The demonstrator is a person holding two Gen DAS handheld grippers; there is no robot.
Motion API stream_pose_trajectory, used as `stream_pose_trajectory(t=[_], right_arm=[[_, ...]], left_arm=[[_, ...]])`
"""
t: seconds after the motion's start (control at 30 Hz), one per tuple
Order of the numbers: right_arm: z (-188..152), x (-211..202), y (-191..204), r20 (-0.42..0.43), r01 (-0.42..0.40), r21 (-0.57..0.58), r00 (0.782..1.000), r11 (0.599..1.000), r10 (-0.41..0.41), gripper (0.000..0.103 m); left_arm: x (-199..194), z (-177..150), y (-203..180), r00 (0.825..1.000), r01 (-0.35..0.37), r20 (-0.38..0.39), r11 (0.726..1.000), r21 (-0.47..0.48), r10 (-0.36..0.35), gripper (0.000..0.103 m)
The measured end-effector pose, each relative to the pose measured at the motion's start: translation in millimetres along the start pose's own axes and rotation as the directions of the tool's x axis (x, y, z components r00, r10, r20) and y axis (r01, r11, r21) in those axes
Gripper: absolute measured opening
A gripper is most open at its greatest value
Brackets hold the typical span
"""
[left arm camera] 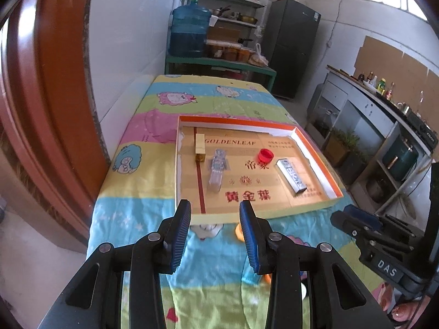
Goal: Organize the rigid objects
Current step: 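Withdraw both tools from the tray back toward the remaining caps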
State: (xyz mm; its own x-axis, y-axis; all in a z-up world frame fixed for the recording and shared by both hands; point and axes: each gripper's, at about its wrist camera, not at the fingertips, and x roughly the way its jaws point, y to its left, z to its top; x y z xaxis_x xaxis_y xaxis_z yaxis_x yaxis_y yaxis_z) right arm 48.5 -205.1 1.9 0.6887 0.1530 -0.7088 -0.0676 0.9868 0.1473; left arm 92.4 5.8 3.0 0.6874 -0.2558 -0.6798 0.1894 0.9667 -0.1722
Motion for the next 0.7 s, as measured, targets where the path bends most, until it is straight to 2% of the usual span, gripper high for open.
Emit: stream_pose_trajectory(t=[0.37, 0.7], right_arm=[[-41, -20, 6, 0.024, -0.015, -0.028, 1.000, 1.000, 0.015, 0.032], [-71, -25, 7, 0.007, -0.017, -0.053, 1.000, 0.998, 0.017, 0.032]], left_arm=[[-24, -33, -7, 0.999, 0.019, 0.047, 1.000, 0.014, -0.019, 0.038], [-30, -55, -18, 0.996, 0.046, 0.071, 0.998, 0.042, -0.049, 0.038]])
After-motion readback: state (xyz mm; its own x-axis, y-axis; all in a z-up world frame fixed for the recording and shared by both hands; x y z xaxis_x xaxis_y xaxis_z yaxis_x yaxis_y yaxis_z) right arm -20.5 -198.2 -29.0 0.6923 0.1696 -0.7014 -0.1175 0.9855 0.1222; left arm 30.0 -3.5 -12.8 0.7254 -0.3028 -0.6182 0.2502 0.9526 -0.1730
